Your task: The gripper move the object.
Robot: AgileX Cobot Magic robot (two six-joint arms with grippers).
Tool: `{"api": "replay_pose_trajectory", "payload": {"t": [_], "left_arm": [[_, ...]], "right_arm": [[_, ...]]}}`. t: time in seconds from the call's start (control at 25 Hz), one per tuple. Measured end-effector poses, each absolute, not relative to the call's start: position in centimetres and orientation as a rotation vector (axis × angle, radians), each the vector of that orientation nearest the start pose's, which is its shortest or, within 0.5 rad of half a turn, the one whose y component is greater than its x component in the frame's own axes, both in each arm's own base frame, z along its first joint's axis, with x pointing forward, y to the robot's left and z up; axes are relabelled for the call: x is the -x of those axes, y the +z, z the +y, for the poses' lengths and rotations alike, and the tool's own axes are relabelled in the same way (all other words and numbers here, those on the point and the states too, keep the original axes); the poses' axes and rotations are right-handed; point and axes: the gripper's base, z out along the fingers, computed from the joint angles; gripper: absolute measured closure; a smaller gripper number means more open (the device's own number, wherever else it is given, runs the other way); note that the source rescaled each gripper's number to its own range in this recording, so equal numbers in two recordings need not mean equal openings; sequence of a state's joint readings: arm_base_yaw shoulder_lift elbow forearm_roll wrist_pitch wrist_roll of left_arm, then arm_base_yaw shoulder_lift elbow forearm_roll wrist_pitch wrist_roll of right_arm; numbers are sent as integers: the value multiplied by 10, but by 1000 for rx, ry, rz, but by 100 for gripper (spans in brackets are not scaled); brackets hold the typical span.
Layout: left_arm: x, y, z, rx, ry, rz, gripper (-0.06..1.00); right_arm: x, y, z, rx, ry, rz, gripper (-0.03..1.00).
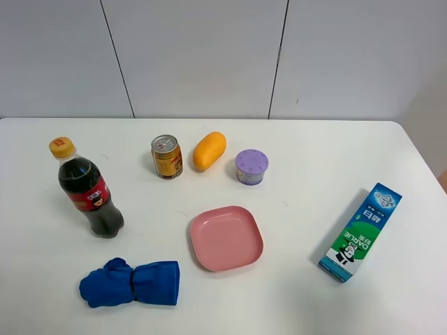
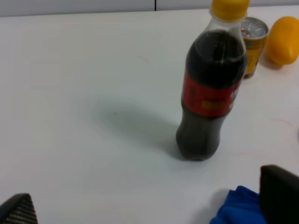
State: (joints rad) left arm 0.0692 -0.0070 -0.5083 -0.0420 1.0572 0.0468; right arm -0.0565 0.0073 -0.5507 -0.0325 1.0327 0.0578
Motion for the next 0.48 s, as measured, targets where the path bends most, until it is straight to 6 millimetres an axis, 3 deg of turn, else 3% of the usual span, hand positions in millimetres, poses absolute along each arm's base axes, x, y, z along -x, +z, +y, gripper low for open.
{"api": "replay_pose_trajectory", "payload": {"t": [0.24, 0.48], "left_arm": [[7, 280, -4, 20, 23, 2025, -6], [7, 280, -4, 20, 23, 2025, -6]], "right_arm": [[5, 278, -2, -118, -35, 2035, 10], [5, 277, -2, -118, -34, 2039, 10]]}}
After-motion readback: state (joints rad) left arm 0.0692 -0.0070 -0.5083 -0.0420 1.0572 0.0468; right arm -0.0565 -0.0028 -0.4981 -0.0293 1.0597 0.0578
